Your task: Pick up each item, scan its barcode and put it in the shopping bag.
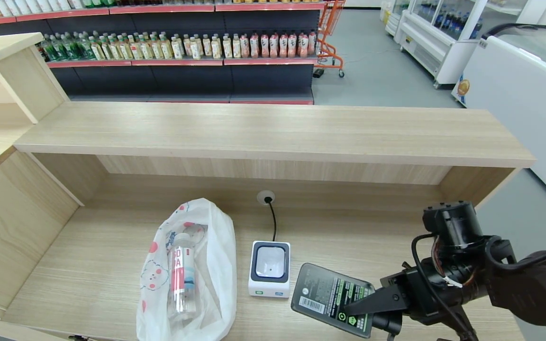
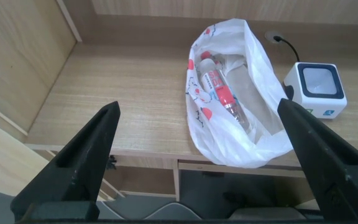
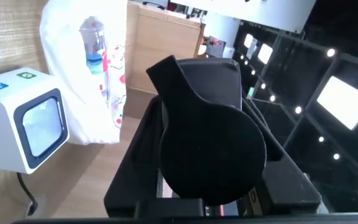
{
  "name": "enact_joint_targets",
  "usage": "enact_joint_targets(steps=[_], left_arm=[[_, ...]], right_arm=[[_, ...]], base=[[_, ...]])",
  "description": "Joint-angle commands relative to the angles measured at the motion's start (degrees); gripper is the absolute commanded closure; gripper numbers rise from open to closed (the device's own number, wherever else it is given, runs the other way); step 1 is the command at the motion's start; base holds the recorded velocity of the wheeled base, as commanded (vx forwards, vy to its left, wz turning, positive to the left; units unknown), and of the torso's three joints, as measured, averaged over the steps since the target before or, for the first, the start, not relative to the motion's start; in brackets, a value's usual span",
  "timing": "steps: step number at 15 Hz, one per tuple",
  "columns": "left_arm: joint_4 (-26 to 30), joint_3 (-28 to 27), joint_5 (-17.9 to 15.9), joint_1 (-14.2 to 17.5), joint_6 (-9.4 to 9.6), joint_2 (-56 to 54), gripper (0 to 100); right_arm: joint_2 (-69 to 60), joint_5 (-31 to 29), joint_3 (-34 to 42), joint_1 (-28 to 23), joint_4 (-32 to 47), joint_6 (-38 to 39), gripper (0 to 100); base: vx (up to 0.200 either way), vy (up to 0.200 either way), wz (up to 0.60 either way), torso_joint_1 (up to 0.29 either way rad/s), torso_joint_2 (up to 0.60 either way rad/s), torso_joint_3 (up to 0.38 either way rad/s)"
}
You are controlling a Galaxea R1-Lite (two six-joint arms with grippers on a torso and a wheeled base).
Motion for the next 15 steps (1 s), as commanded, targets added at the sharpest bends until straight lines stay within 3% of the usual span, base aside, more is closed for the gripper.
enact_joint_targets(steps=[1, 12, 15], left_arm=[[0.0, 0.0, 0.0, 0.0, 0.01, 0.1, 0], [0.0, 0.0, 0.0, 0.0, 0.01, 0.0, 0], [0.0, 0.0, 0.0, 0.0, -0.07, 0.1, 0]], right_arm=[[-0.2, 0.1, -0.1, 0.1, 0.0, -0.1, 100], [0.5, 1.2, -1.4, 0.1, 0.1, -1.4, 100], [3.3, 1.3, -3.5, 2.3, 0.7, -1.0, 100]], base=[[0.0, 0.0, 0.0, 0.0, 0.0, 0.0], [0.0, 0.0, 0.0, 0.0, 0.0, 0.0], [0.0, 0.0, 0.0, 0.0, 0.0, 0.0]])
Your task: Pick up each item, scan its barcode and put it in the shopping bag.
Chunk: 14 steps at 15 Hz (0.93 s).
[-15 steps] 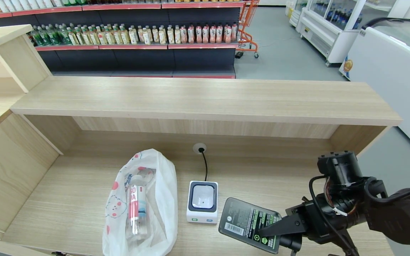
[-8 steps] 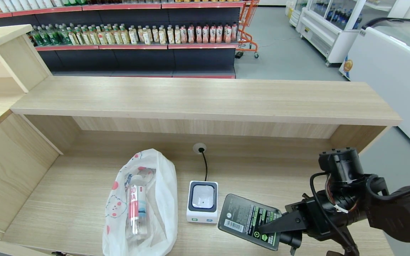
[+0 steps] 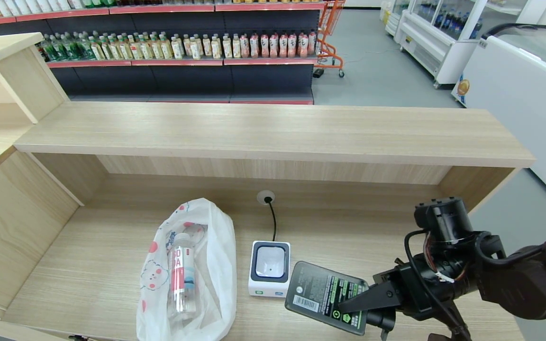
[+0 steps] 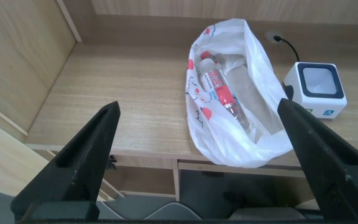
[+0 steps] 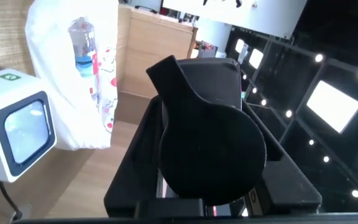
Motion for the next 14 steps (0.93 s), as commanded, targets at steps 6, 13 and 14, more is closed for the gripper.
enact_joint_targets(steps=[6, 13, 14], left_arm=[[0.0, 0.0, 0.0, 0.0, 0.01, 0.1, 0], [0.0, 0.0, 0.0, 0.0, 0.01, 0.1, 0], [0.0, 0.0, 0.0, 0.0, 0.01, 0.1, 0]], right_arm=[[7.9, 0.1, -7.0, 3.4, 0.0, 1.8, 100], [10.8, 0.1, -11.1, 4.8, -0.2, 2.5, 100], [11.0, 0.1, -11.2, 4.8, -0.2, 2.5, 100]], base=[[0.0, 0.0, 0.0, 0.0, 0.0, 0.0], [0.0, 0.0, 0.0, 0.0, 0.0, 0.0], [0.0, 0.0, 0.0, 0.0, 0.0, 0.0]])
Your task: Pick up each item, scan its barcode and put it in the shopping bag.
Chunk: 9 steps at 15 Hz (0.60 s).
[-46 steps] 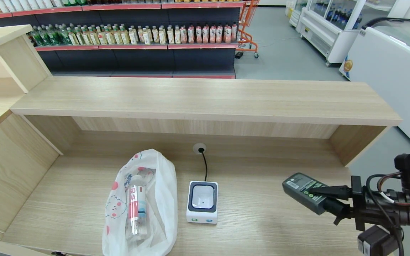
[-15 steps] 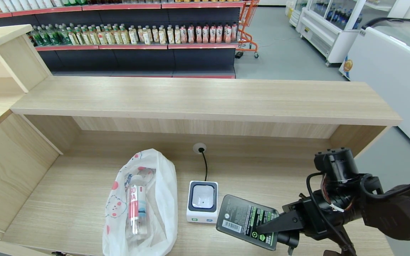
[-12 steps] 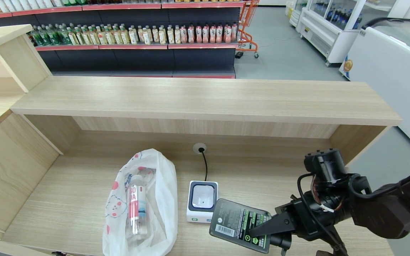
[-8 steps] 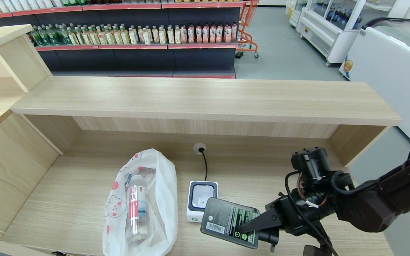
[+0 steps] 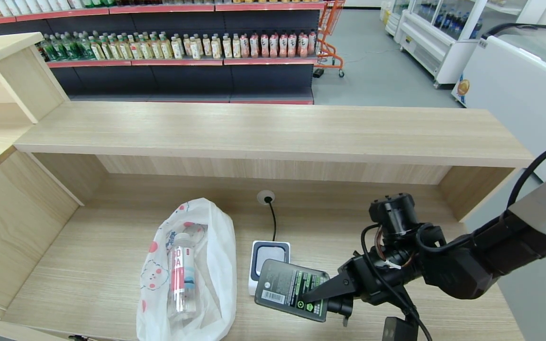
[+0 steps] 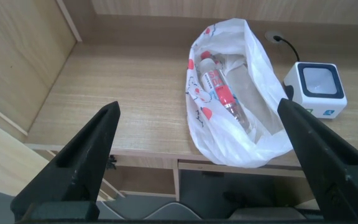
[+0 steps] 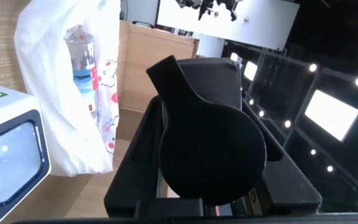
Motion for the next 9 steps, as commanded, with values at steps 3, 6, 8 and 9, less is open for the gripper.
enact_joint_targets(steps=[3, 6, 8, 9], left_arm=[[0.0, 0.0, 0.0, 0.0, -0.05, 0.0, 0], [0.0, 0.0, 0.0, 0.0, 0.04, 0.1, 0], [0.0, 0.0, 0.0, 0.0, 0.04, 0.0, 0], [0.0, 0.0, 0.0, 0.0, 0.04, 0.1, 0]], right_arm=[[1.0, 0.0, -0.5, 0.1, 0.0, 0.0, 100], [0.6, 0.3, -0.4, 0.1, 0.0, -0.1, 100], [0.8, 0.3, -0.5, 0.2, 0.0, -0.1, 100], [0.8, 0.3, -0.5, 0.4, 0.0, -0.2, 100]], base=[[0.0, 0.0, 0.0, 0.0, 0.0, 0.0], [0.0, 0.0, 0.0, 0.0, 0.0, 0.0], [0.0, 0.0, 0.0, 0.0, 0.0, 0.0], [0.0, 0.0, 0.0, 0.0, 0.0, 0.0]])
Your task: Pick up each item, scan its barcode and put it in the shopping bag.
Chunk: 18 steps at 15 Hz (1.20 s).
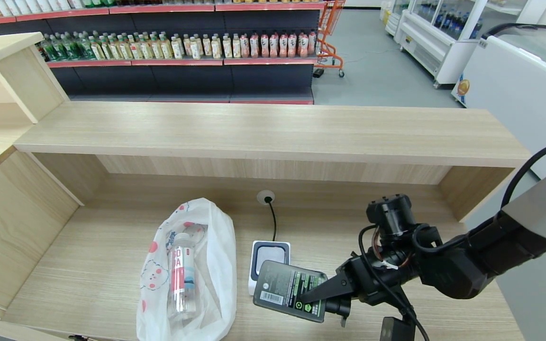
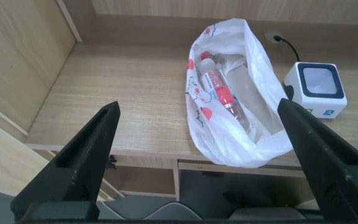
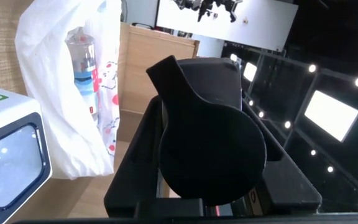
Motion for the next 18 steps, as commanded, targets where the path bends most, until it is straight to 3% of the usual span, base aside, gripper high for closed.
enact_joint_targets(steps=[1, 5, 6, 7, 10, 12, 13, 15, 18], left_arm=[[0.0, 0.0, 0.0, 0.0, 0.01, 0.0, 0], [0.0, 0.0, 0.0, 0.0, 0.01, 0.0, 0], [0.0, 0.0, 0.0, 0.0, 0.01, 0.0, 0], [0.0, 0.0, 0.0, 0.0, -0.07, 0.0, 0], [0.0, 0.0, 0.0, 0.0, 0.01, 0.1, 0], [0.0, 0.0, 0.0, 0.0, 0.01, 0.1, 0], [0.0, 0.0, 0.0, 0.0, 0.01, 0.1, 0], [0.0, 0.0, 0.0, 0.0, 0.01, 0.1, 0], [0.0, 0.0, 0.0, 0.0, 0.01, 0.0, 0]], right_arm=[[-0.1, -0.1, -0.3, 1.1, 0.1, -0.1, 100], [-3.8, -0.1, -0.1, -0.5, 0.1, 5.0, 100], [-9.7, -1.3, -0.1, -2.8, 0.0, 13.6, 100], [-15.2, -6.3, 0.5, -4.7, 0.1, 22.4, 100], [-33.2, -24.4, 15.8, -17.5, -1.4, 52.2, 100], [-36.3, -25.1, 16.7, -24.0, -0.9, 61.6, 100], [-36.5, -24.8, 16.7, -24.9, -0.3, 63.9, 100], [-38.1, -24.9, 16.4, -25.1, 4.7, 80.3, 100], [-37.8, -24.9, 14.4, -23.2, 6.7, 117.9, 100]], base=[[0.0, 0.0, 0.0, 0.0, 0.0, 0.0], [0.0, 0.0, 0.0, 0.0, 0.0, 0.0], [0.0, 0.0, 0.0, 0.0, 0.0, 0.0], [0.0, 0.0, 0.0, 0.0, 0.0, 0.0], [0.0, 0.0, 0.0, 0.0, 0.0, 0.0], [0.0, 0.0, 0.0, 0.0, 0.0, 0.0], [0.0, 0.0, 0.0, 0.0, 0.0, 0.0], [0.0, 0.0, 0.0, 0.0, 0.0, 0.0], [0.0, 0.0, 0.0, 0.0, 0.0, 0.0]])
